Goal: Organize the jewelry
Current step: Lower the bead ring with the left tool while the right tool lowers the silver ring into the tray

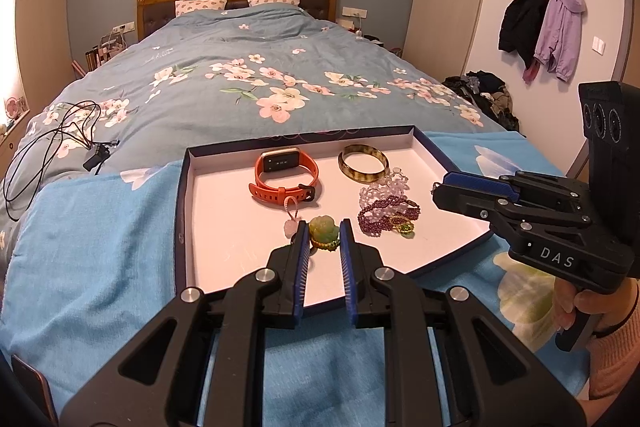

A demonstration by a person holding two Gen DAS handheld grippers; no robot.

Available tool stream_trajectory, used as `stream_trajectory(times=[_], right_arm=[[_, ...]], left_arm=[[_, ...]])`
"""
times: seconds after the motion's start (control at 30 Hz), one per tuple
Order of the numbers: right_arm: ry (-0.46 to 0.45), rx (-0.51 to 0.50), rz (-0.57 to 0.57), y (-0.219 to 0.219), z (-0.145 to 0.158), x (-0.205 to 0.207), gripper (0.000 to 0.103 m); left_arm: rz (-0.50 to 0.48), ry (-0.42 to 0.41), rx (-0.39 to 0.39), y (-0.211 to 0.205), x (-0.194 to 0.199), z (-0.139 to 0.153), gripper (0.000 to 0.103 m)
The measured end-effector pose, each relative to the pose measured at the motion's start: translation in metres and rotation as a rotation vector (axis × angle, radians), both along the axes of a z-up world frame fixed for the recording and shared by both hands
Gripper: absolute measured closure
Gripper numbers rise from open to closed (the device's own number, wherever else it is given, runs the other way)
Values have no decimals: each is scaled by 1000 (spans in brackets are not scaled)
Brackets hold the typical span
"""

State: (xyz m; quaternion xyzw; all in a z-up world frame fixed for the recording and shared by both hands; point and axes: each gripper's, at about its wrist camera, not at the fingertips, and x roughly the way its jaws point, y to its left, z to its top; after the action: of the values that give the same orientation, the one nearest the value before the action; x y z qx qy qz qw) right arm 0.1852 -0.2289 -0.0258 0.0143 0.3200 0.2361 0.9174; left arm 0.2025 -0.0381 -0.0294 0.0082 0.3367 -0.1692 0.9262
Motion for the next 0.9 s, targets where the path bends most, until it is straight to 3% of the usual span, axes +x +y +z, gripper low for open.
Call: stream_trajectory(times=[0.9], right_arm=[[26,-26,-2,3,-8,12,85]], left_arm=[[18,30,-1,-2,17,-7,87]])
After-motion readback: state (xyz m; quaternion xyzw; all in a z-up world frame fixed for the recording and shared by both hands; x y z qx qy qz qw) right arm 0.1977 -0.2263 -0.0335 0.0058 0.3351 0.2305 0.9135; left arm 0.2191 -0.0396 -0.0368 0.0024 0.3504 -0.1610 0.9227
